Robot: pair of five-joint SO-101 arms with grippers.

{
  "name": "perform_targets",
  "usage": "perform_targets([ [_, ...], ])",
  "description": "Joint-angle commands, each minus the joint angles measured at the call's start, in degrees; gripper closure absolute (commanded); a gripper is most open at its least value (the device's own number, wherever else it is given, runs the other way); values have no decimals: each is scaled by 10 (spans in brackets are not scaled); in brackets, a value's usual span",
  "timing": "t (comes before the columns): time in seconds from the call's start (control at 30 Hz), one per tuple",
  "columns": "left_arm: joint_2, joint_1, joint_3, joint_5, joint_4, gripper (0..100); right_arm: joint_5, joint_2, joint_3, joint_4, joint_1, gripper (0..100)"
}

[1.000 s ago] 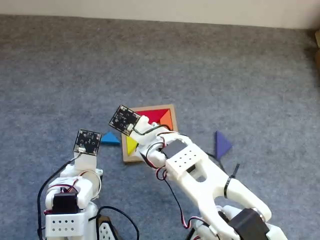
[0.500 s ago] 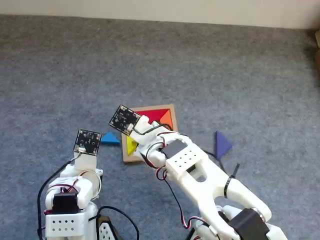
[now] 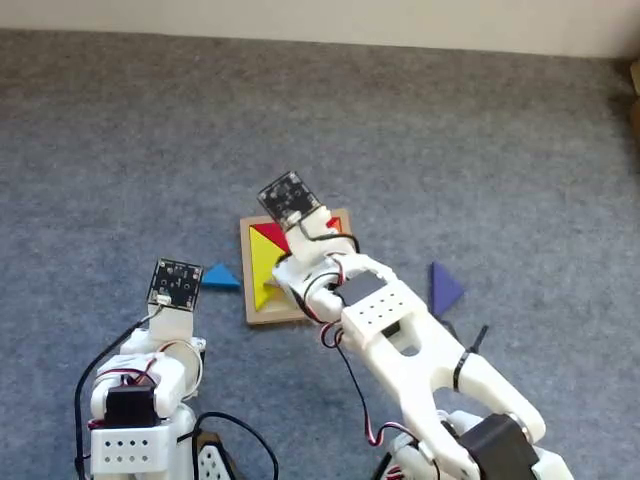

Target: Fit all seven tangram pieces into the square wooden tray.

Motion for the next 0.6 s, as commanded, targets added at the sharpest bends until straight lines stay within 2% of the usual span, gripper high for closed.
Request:
perform_targets([
  [0.0, -24, -6, 12, 5, 3, 964, -10, 15, -15, -27, 7, 984],
  [0.2, -24, -6, 12, 5, 3, 964, -7, 109, -34, -24, 7, 984],
  [0.47, -24, -6, 12, 5, 3, 964, -6, 115, -45, -22, -1, 984],
  [0.57, -24, -6, 12, 5, 3, 964, -5, 115, -50, 24, -21, 984],
])
